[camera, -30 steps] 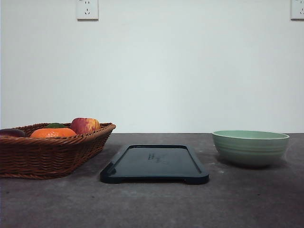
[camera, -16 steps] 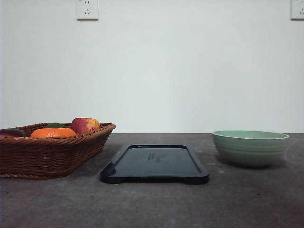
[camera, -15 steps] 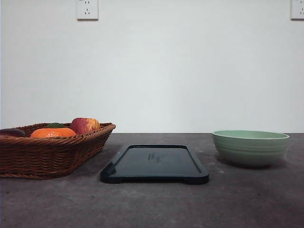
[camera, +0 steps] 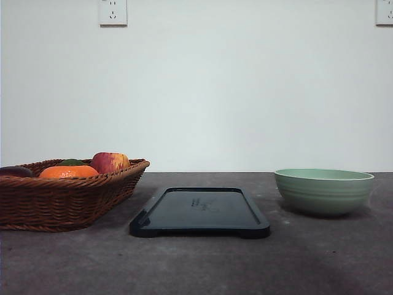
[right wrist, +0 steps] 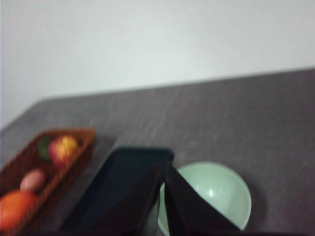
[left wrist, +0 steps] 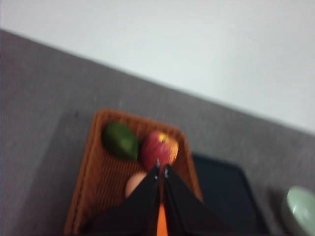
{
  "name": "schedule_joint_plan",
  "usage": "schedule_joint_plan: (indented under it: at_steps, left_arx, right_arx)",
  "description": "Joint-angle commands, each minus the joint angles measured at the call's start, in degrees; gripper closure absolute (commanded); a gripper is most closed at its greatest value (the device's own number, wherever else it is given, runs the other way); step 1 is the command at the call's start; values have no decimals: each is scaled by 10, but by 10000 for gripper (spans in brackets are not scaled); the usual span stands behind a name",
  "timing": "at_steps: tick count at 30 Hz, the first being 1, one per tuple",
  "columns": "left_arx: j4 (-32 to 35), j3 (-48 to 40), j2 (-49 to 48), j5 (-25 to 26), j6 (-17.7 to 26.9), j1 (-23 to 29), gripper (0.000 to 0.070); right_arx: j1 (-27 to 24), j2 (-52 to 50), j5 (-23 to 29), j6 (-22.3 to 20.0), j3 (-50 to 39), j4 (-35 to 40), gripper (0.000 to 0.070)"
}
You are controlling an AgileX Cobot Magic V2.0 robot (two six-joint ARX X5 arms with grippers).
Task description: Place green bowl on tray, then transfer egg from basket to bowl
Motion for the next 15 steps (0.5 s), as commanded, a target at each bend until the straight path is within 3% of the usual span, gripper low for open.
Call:
schedule_joint_plan:
  at_steps: [1, 10, 15]
  left_arx:
    - [-22, 31, 32, 10, 31, 0, 700]
    - [-183, 155, 193, 70, 110, 0, 700]
    - [-229, 193, 250, 107, 147, 0, 700]
  right_arx:
    - [2, 26, -11, -23, 16, -9, 693]
    - [3, 135, -34, -50, 77, -123, 693]
    - [2, 163, -34, -74, 105, -180, 692]
